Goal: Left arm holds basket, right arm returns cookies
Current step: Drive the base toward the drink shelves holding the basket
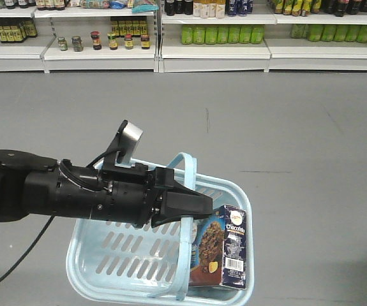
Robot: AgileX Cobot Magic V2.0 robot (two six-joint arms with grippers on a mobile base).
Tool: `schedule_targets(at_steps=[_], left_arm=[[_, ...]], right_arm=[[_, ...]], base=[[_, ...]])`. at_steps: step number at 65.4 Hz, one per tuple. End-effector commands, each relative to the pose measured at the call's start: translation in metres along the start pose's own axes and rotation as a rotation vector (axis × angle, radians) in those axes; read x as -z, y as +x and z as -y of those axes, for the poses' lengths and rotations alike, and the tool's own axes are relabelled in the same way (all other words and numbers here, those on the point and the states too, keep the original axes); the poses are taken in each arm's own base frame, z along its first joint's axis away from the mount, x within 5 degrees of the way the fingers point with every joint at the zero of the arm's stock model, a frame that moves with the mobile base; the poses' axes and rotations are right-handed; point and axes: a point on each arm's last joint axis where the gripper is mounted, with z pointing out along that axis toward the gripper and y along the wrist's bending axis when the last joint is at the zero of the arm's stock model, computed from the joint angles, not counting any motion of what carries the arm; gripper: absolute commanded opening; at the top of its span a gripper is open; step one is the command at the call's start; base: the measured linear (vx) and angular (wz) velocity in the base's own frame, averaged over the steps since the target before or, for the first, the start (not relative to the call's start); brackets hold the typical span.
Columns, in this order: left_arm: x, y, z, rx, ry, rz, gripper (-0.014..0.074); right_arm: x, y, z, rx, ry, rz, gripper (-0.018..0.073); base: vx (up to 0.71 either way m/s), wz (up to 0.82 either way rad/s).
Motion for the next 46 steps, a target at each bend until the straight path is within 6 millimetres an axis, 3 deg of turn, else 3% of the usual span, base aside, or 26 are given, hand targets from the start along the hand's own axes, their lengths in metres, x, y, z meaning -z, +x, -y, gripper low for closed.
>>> schedule_targets(at_steps=[1,46], left_arm=[[0.0067,-0.0076,0.0317,-0.004,0.148,0.059,-0.0003],[0.0067,-0.0076,0.0316,-0.004,0.147,0.059,-0.0003]], right_arm=[[0.0006,-0.0019,-0.0004,0.012,-0.001,0.072,-0.0006],[0.0006,-0.0019,-0.0004,0.012,-0.001,0.072,-0.0006]], base=[[0.48,0.00],[0.49,0.04]])
